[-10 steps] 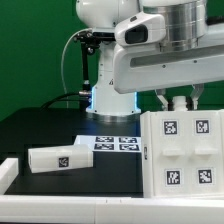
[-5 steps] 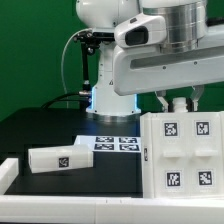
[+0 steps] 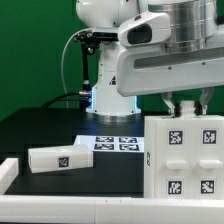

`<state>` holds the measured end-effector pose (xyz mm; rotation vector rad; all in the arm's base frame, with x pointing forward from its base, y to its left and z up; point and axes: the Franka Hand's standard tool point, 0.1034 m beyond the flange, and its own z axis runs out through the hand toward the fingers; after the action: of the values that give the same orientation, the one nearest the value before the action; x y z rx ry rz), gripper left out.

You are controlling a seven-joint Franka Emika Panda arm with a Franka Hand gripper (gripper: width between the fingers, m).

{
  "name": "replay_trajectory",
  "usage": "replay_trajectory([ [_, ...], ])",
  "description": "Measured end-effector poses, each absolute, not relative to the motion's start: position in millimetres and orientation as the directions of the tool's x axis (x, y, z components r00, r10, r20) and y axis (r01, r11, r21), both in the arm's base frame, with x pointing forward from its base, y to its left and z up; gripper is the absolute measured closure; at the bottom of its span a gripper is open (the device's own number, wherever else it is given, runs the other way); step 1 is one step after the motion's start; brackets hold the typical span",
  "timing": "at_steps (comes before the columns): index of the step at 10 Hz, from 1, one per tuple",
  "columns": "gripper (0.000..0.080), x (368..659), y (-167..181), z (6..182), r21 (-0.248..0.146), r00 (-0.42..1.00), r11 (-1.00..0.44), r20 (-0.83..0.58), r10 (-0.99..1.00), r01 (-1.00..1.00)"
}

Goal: Assemble cabinet

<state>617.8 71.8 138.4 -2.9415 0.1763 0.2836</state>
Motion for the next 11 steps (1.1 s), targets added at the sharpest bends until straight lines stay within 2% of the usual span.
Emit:
replay_trajectory([
  [4,0.0569,625.5,75.0,136.6,-0.157,0.972,-0.972,-0.183,-0.146,-0.175],
  [5,0.0419,626.1,76.1,137.5,-0.159,0.973,-0.972,-0.182,-0.144,-0.174],
  [6,0.0419,626.7,76.8,138.4,-0.160,0.973,-0.972,-0.180,-0.144,-0.173],
  [7,0.0282,627.1,77.1,139.3,-0.160,0.973,-0.972,-0.178,-0.143,-0.172],
  [8,0.0101,627.2,76.9,140.6,-0.161,0.974,-0.972,-0.178,-0.143,-0.172],
  [9,0.0032,621.2,76.9,148.9,-0.154,0.964,-0.968,-0.210,-0.163,-0.197],
  [11,0.0007,609.4,73.9,165.4,-0.126,0.933,-0.953,-0.271,-0.235,-0.277],
])
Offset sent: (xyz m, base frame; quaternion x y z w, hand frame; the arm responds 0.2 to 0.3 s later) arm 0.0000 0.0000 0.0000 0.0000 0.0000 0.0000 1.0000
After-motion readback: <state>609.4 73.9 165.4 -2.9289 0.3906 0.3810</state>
